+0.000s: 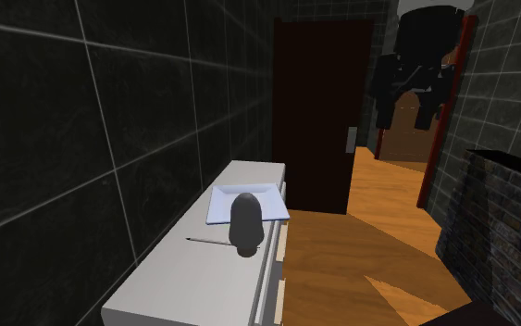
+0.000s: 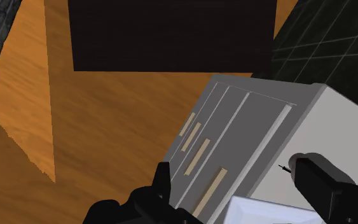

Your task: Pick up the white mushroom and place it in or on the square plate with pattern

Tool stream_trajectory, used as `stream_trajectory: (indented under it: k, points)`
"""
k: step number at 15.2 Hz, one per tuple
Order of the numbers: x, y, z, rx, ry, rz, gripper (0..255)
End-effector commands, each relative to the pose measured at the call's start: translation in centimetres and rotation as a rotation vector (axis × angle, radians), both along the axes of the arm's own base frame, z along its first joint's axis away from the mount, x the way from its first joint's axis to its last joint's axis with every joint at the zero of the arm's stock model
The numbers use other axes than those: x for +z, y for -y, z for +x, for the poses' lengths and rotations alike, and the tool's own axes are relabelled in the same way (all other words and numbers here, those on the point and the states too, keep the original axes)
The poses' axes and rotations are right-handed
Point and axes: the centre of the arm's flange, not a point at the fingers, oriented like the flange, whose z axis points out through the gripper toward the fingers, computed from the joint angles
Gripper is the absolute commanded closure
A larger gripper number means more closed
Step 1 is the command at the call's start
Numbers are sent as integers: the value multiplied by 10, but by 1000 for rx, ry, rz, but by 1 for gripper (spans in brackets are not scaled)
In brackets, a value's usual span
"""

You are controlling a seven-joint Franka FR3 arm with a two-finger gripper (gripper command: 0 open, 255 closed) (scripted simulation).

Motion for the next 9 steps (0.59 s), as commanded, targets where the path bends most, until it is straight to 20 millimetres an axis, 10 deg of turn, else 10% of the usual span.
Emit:
stream_trajectory:
  k: [1, 9]
  points:
    - [0, 0, 0, 0, 0, 0, 0]
    - [-55, -74, 36, -60, 8, 45, 0]
